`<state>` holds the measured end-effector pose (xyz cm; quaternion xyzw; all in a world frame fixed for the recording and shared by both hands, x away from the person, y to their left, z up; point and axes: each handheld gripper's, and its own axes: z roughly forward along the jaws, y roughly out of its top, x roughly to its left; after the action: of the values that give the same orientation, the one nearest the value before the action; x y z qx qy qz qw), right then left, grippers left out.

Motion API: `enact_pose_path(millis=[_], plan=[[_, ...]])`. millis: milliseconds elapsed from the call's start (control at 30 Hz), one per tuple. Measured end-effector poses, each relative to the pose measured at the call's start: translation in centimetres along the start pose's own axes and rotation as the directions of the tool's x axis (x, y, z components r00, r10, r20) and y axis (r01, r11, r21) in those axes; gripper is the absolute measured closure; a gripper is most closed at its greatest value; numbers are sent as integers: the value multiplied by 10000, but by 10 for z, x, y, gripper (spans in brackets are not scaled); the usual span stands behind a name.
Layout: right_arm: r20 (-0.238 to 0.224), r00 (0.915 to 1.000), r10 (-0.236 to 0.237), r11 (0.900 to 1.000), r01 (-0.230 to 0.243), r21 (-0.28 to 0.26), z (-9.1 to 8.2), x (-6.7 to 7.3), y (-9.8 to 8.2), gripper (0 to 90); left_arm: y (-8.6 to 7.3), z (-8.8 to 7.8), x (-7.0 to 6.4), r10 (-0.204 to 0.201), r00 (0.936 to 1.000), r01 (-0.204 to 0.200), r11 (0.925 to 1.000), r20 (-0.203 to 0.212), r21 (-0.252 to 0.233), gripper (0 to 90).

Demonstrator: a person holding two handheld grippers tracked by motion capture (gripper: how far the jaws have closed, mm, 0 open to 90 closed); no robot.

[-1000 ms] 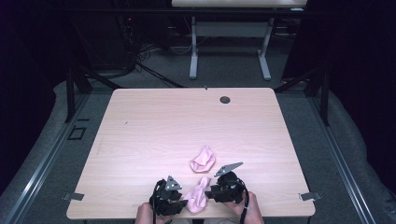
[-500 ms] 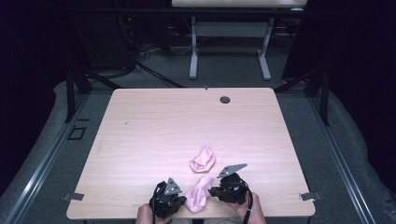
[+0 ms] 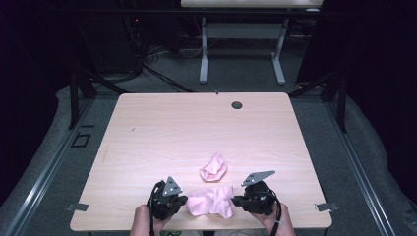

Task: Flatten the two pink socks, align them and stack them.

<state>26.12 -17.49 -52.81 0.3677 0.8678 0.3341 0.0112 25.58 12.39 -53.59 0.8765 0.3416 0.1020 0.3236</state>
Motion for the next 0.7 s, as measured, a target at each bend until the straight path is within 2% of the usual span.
enact_pose_path(millis=[33, 133, 200, 233, 267, 300, 333, 367, 433, 500, 600, 700], plan=[[238, 9997, 76, 9996, -82, 273, 3, -4, -1, 868, 1, 2, 3, 8, 10000, -8, 10000, 55, 87, 898], [234, 9995, 198, 9984, -210, 529, 7, -8, -3, 867, -1, 10, 7, -134, 9998, 130, 9996, 145, 246, 895], [355, 9989, 303, 9972, -326, 677, 15, -10, -5, 864, -5, 15, 10, -407, 9991, 405, 9990, 97, 203, 881], [679, 9974, 227, 9956, -288, 893, 19, -9, -5, 837, -6, 15, 11, -560, 9983, 557, 9983, 130, 184, 738], [609, 9979, 237, 9962, -287, 817, 20, -9, -5, 779, -7, 13, 14, -861, 9963, 861, 9963, 66, 15, 666], [597, 9980, 226, 9968, -271, 749, 20, -8, -5, 730, -8, 8, 14, -1070, 9943, 1069, 9941, -52, -157, 620], [597, 9980, 226, 9968, -271, 749, 20, -8, -5, 730, -8, 8, 14, -1070, 9943, 1069, 9941, -52, -157, 567], [705, 9972, 246, 9987, -277, 435, 15, -8, -4, 649, -7, 5, 15, -1130, 9934, 1125, 9932, -182, -293, 530], [743, 9965, 370, 9989, -391, 271, 12, -7, -4, 630, -5, -2, 15, -1372, 9903, 1361, 9894, -200, -502, 514], [841, 9955, 444, 9989, -452, 77, 8, -7, -1, 608, -3, -3, 12, -1439, 9894, 1428, 9884, -178, -521, 471], [1164, 9920, 494, 9983, -525, 236, 15, -6, 0, 598, -2, 10, 4, -1406, 9900, 1406, 9900, -79, -72, 478], [1488, 9874, 533, 9978, -587, 321, 21, -4, -2, 597, -4, 17, -1, -1369, 9906, 1369, 9906, -12, 58, 498]])
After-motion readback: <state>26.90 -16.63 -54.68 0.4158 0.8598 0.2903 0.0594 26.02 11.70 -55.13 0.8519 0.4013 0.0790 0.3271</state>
